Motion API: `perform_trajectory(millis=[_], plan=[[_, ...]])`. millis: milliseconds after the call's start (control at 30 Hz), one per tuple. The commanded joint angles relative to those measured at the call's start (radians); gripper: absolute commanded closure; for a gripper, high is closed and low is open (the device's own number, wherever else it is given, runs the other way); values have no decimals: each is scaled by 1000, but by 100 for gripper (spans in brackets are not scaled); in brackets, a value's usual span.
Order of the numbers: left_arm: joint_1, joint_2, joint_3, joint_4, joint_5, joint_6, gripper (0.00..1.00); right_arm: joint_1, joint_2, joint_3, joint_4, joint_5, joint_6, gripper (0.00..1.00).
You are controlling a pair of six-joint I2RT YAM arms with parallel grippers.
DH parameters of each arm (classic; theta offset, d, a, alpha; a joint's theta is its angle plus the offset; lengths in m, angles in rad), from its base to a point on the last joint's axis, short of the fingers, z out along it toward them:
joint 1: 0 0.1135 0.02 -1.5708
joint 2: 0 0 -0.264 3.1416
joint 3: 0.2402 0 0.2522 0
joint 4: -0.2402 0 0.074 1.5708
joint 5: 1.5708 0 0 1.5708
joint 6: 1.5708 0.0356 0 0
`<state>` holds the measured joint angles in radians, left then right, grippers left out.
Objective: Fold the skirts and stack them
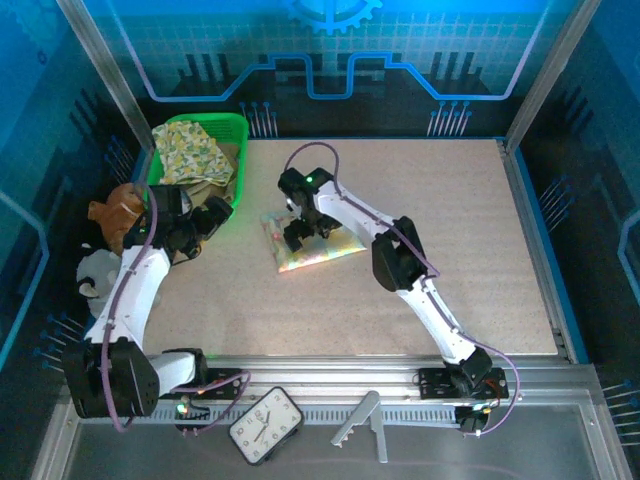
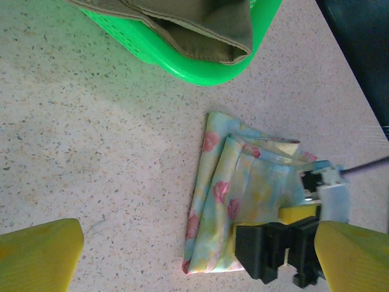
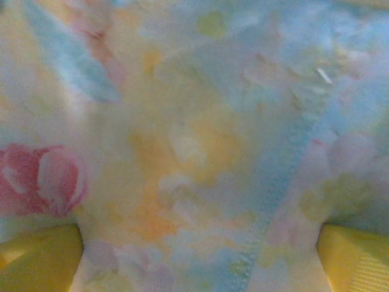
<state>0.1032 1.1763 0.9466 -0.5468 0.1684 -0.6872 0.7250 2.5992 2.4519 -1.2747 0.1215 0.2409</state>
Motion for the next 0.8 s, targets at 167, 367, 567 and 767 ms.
perform_trajectory(millis=[167, 367, 567, 767], plan=[[10, -10, 0, -24, -2, 11, 1, -66, 13, -69, -134, 21, 7, 0], [10, 6, 14, -17, 21, -1, 1, -229, -143, -336, -38, 64, -20, 0], [6, 19, 4, 11, 48, -29, 1, -456, -253, -523, 13, 105, -137, 0], [2, 39, -12, -9, 57, -34, 1, -670, -215, -497, 26, 172, -270, 0]])
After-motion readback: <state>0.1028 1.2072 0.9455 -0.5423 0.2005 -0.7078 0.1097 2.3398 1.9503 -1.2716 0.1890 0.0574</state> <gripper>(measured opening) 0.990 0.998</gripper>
